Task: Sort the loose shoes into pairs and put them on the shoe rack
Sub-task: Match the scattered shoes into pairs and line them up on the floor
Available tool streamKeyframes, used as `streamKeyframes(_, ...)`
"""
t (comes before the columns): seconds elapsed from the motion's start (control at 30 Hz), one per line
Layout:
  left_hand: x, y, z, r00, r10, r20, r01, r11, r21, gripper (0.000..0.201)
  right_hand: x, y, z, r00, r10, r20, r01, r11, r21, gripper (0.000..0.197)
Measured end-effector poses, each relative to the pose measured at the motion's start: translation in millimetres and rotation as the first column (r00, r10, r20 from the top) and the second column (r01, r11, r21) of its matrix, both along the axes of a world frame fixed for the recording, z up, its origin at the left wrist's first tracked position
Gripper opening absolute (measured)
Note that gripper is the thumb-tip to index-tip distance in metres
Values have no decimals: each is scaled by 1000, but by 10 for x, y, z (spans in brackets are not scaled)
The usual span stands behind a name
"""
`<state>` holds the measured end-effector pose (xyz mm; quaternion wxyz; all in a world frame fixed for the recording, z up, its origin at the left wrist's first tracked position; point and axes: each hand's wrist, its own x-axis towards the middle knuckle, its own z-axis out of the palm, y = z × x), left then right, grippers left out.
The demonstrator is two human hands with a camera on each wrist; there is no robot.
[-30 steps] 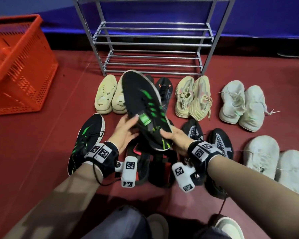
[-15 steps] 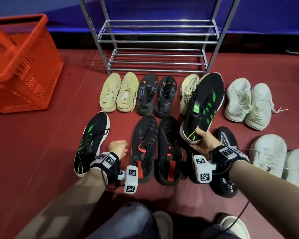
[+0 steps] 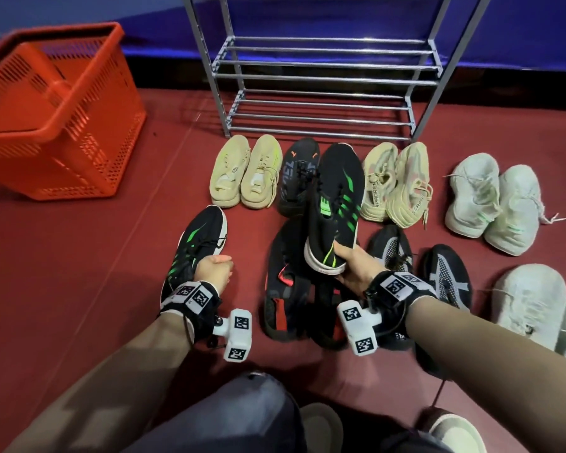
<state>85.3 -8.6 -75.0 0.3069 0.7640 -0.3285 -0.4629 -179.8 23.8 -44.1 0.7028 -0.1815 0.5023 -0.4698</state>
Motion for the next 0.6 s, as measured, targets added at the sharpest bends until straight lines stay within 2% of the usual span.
streamKeyframes(0.07,148,48,31,976,18,217,2,996,-92,17,193,-5,1,993,78,-83,-75,997,33,17)
streamKeyframes(0.13,255,124,76,880,18,475,60,987,-150,24,374,-26,-19,978,164,-129,-155,985,78,26)
streamKeyframes(0.2,336,181,94,780,-60,622,114,992,-46,41,537,-29,-21,968,220,-125,-209,973,94,28)
streamKeyframes(0.3,458,137,45,719,-229,656,159,973,165,66,803,-11,2,955,282,-89,-270,954,128,29)
streamKeyframes(0.37,512,69,5,688,-305,658,185,951,247,70,946,26,8,939,337,-68,-321,930,182,20)
streamKeyframes(0.53,604,-20,-26,552,-466,691,320,884,341,53,1176,104,-40,889,457,23,-451,866,219,17)
streamKeyframes(0.6,626,-17,-19,535,-480,695,331,876,351,48,1232,92,-43,867,499,18,-489,842,227,14)
